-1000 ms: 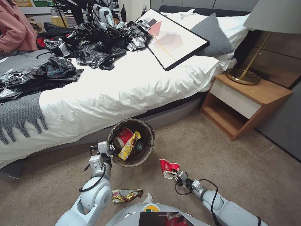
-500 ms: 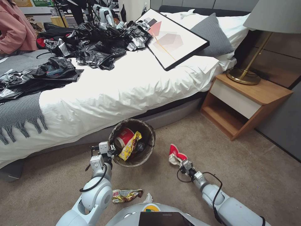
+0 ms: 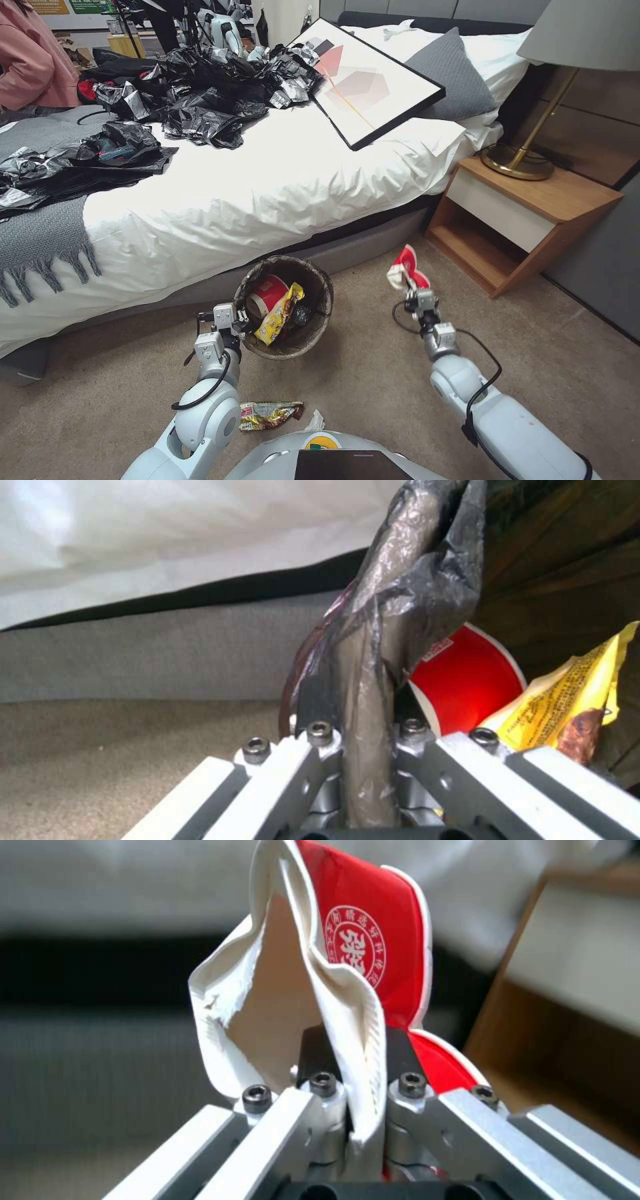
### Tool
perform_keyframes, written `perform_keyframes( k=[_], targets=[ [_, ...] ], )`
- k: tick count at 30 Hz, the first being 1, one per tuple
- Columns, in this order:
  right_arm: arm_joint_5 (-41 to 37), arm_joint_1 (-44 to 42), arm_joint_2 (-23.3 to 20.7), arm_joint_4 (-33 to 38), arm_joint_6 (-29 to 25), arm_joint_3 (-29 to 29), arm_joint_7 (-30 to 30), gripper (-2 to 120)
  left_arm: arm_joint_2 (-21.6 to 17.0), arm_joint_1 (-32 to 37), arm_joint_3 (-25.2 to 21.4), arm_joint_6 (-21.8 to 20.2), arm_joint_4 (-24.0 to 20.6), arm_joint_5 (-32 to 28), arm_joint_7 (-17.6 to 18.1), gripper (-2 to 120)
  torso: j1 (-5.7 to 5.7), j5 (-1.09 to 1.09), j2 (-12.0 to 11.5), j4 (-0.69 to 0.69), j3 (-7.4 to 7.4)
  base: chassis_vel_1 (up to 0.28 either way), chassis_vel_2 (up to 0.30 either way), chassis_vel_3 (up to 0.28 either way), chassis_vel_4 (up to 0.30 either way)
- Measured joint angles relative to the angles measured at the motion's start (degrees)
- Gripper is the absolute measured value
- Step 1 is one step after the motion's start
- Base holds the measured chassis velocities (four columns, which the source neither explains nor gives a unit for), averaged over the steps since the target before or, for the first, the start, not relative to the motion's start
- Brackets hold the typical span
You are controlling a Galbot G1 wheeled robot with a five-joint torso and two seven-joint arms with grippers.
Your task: Pick up the trash bin, then pick up the garbage from the floor and place it into the trash bin.
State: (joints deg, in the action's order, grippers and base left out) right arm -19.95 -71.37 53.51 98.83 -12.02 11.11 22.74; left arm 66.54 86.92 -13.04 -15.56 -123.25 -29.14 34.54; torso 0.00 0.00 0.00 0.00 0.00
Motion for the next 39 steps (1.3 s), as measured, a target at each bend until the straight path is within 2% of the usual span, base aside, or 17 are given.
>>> perform_keyframes(
  k=[3,11,18,28,33,39],
  targets=[
    [-1.74,-0.14,0.39,11.92,1.57,3.01,1.84,0,-0.29,-0.02,0.63,-0.44,0.17,-0.43,-0.05,0,0.00,0.00,0.00,0.00,0.00,0.000,0.000,0.000,0.000],
    [-4.84,0.44,-0.87,22.38,1.85,2.28,-0.84,0,-0.86,-0.17,1.32,-1.17,0.30,-1.64,-0.09,0,0.00,0.00,0.00,0.00,0.00,0.000,0.000,0.000,0.000],
    [-8.47,2.33,-4.90,30.20,-0.58,-2.04,-9.58,0,-1.28,-0.43,2.25,-1.95,0.50,-2.46,-0.09,0,0.00,0.00,0.00,0.01,0.00,0.000,0.000,0.000,0.000],
    [-9.90,2.76,-7.90,32.02,-2.03,-6.74,-15.97,0,-1.26,-1.02,2.72,-2.65,0.35,-3.10,-0.01,0,0.00,0.01,0.00,0.00,0.00,0.000,0.000,0.000,0.000],
    [-9.80,3.27,-10.55,31.52,-2.11,-12.43,-18.06,0,-1.21,-1.11,3.00,-2.72,0.41,-3.11,-0.01,0,0.00,0.00,0.00,0.00,0.00,0.000,0.000,0.000,0.000],
    [-8.22,4.47,-11.73,29.25,-2.56,-18.64,-18.86,0,-0.77,-1.18,3.12,-2.81,0.43,-3.11,0.01,0,0.00,0.00,0.00,0.00,0.00,0.000,0.000,0.000,0.000]
  ],
)
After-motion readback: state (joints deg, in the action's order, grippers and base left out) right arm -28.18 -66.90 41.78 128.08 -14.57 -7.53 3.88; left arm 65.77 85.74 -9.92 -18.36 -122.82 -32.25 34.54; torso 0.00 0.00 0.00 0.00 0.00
